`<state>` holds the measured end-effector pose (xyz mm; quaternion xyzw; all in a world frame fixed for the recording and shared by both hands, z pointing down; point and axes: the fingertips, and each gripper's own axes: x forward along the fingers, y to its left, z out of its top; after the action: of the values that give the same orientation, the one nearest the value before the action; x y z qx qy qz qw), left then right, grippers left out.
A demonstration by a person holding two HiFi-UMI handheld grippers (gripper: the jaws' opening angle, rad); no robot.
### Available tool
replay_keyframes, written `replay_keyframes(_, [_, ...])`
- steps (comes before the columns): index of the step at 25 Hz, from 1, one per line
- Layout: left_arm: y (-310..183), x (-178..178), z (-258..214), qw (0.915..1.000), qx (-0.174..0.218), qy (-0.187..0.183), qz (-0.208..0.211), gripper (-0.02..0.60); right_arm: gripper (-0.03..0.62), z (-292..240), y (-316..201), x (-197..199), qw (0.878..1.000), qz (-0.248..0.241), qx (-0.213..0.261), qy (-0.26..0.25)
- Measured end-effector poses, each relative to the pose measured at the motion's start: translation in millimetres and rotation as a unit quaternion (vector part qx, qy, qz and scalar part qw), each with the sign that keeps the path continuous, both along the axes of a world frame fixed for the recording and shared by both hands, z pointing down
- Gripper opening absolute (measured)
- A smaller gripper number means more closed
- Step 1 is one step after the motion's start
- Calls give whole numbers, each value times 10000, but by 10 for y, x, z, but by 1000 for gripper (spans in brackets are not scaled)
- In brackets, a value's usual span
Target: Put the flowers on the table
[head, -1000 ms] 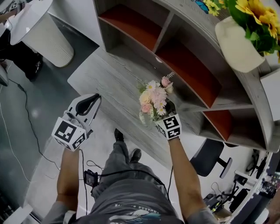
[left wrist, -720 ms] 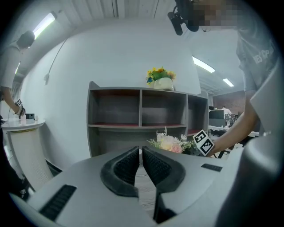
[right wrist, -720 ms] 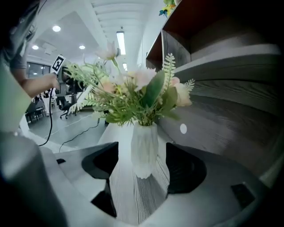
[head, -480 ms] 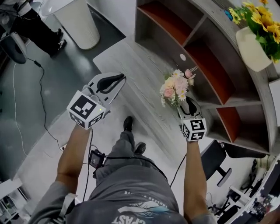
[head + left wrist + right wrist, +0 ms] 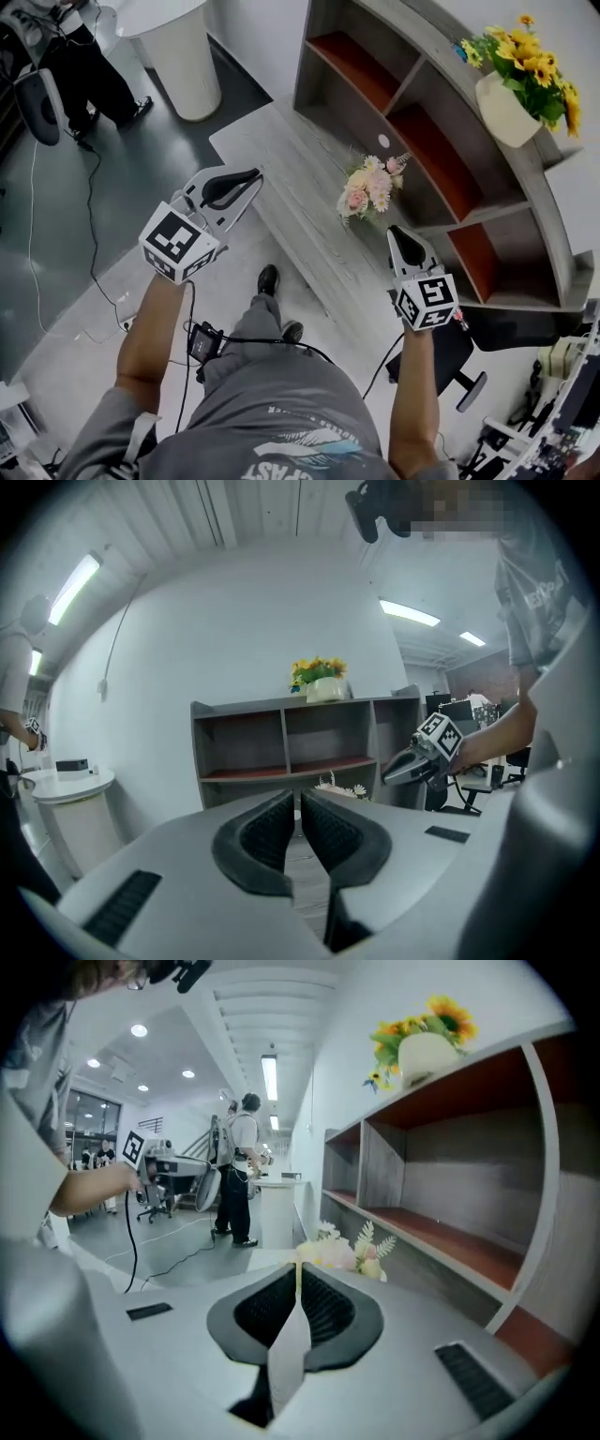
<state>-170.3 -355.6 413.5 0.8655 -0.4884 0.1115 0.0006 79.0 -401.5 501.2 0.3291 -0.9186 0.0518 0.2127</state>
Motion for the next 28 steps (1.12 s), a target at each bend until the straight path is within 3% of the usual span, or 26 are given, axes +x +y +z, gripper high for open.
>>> replay_keyframes(7, [406, 77, -357, 9994, 343, -38, 36, 38, 28, -945, 533, -171, 9971, -469, 401, -455])
replay_keyframes(14, [778, 262, -495, 9990, 451, 40, 44, 38, 28, -1440, 976, -54, 9936, -624, 540, -777])
replay_keyframes(28, [955, 454, -228, 9996, 280, 12, 84, 38, 27, -1430, 1194, 111, 9919, -677, 565, -910])
